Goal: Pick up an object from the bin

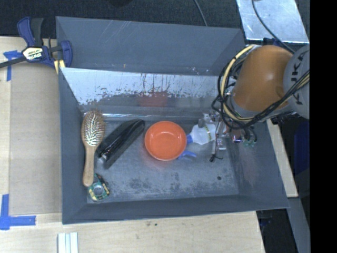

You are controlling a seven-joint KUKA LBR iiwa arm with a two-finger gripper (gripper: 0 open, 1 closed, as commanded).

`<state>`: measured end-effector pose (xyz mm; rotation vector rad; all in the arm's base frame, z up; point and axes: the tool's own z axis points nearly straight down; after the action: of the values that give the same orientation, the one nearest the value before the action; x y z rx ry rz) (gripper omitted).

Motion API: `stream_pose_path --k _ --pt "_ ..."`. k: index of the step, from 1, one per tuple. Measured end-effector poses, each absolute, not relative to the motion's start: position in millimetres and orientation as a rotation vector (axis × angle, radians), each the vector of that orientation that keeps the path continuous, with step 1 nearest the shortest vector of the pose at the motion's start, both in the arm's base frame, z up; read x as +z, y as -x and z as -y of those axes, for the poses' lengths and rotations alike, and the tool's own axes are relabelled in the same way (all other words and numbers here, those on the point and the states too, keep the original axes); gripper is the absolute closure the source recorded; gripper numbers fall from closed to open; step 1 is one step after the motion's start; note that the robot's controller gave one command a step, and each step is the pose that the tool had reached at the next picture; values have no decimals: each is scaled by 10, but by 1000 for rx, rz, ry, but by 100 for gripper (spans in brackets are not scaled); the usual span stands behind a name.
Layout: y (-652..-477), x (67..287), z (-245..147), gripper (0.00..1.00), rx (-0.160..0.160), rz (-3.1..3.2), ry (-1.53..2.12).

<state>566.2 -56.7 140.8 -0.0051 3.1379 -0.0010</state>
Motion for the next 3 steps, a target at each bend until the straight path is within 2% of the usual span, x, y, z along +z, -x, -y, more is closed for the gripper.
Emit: stream_pose_path --k 1,2,3 --pt "-5662 1408 567 0 -1 -3138 5" --pt "-5641 734 579 0 0 -3129 -173" --pt "-5759 725 538 0 1 -3106 -375"
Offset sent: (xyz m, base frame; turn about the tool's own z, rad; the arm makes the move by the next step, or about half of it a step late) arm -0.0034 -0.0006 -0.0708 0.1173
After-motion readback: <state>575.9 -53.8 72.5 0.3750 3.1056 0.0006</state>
